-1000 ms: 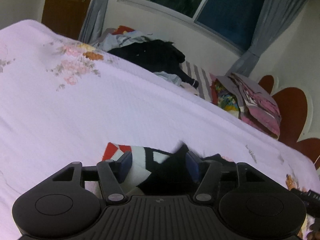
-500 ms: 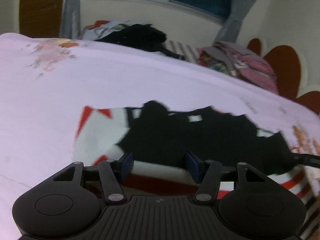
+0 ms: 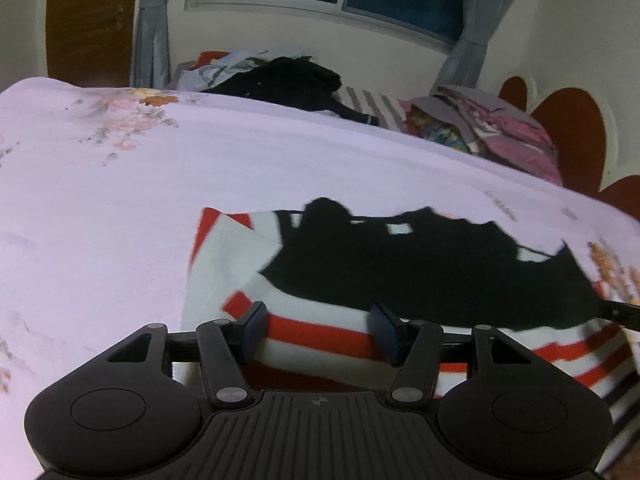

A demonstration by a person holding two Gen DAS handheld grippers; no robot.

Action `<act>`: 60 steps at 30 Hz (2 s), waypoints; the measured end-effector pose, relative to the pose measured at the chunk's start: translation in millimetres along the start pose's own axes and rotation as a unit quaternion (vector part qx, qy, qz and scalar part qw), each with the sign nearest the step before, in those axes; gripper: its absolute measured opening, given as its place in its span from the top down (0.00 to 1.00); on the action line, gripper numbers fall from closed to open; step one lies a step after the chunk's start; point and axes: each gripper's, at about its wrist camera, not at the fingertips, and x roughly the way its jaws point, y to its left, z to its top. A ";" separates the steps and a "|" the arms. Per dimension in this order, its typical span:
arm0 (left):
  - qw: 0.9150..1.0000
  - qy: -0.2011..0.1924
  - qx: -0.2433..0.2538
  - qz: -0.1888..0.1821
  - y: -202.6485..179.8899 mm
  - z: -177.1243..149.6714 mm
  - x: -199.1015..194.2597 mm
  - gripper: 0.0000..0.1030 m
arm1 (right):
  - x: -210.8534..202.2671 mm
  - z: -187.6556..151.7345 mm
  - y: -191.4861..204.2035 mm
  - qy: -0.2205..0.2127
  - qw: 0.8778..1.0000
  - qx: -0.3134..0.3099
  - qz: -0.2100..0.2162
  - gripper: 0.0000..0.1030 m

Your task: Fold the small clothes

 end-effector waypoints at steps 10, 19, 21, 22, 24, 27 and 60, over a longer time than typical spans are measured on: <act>0.999 0.027 0.040 -0.009 -40.0 -21.8 -11.2 0.45 | -6.9 -20.6 51.0 0.020 0.997 -0.022 0.068 0.70; 0.998 0.036 0.049 0.014 -33.0 -31.9 -8.6 0.45 | -11.1 -44.0 12.6 0.023 0.999 -0.037 0.010 0.70; 0.998 0.037 0.049 0.015 -31.0 -32.4 -9.9 0.45 | -15.2 -47.1 -0.1 0.025 0.999 -0.033 0.000 0.70; 0.998 0.038 0.050 0.015 -29.7 -33.3 -10.8 0.45 | -17.4 -49.0 -5.6 0.025 0.999 -0.033 -0.011 0.71; 0.998 0.038 0.050 0.015 -25.1 -35.1 -12.2 0.45 | -21.5 -54.8 -14.7 0.026 0.999 -0.033 -0.016 0.72; 0.998 0.038 0.047 0.012 -15.9 -38.4 -15.4 0.45 | -27.2 -63.0 -13.6 0.023 0.998 -0.057 -0.030 0.72; 0.996 0.059 0.058 -0.018 12.6 -62.2 -60.2 0.44 | -65.9 -67.0 58.7 0.019 0.999 -0.028 -0.002 0.66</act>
